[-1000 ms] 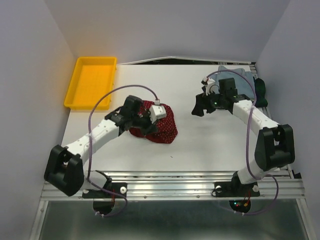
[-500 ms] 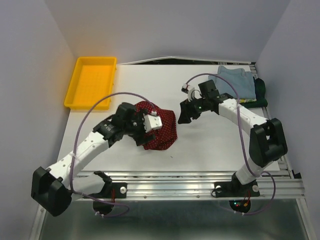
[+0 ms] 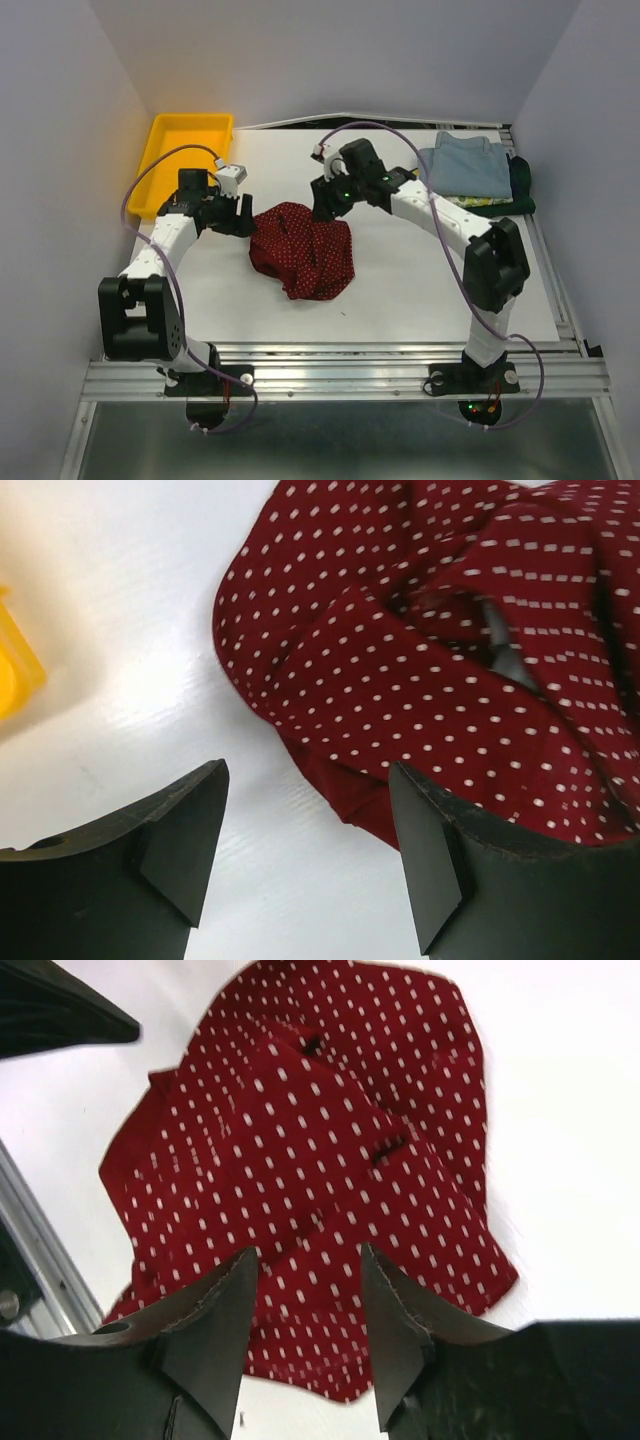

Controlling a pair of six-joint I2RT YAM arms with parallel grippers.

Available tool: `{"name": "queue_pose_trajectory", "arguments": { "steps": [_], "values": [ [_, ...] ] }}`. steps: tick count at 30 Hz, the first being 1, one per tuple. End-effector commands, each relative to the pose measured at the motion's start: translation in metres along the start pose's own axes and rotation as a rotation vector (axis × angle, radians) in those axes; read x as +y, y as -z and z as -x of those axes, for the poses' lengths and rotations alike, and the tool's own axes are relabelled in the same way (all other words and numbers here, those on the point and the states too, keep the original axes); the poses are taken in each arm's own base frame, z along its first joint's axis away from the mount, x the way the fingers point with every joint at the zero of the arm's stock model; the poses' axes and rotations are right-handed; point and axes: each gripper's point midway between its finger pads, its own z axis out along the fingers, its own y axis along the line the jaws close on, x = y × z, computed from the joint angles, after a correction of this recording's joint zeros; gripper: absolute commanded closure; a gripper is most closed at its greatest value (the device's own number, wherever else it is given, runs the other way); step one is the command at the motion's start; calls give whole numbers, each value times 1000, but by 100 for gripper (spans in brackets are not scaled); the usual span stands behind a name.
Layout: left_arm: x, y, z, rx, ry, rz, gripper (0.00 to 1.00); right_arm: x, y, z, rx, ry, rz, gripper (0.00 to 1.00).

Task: Fold and stack the skirts
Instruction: Flatten the skirt out

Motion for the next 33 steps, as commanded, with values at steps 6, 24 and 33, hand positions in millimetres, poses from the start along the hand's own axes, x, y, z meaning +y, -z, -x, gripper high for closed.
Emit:
{"name": "queue_pose_trajectory", "arguments": {
  "steps": [6,24,33],
  "values": [
    [21,-17,-12,14,245,23,23,27,-55,42,-24,71,-155,47],
    [25,-54,-37,77,348,-12,24,-13,-92,26,62,182,-372,53],
    [28,-68,-37,99,350,-36,66,-13,-51,31,48,242,-431,96]
  ]
}}
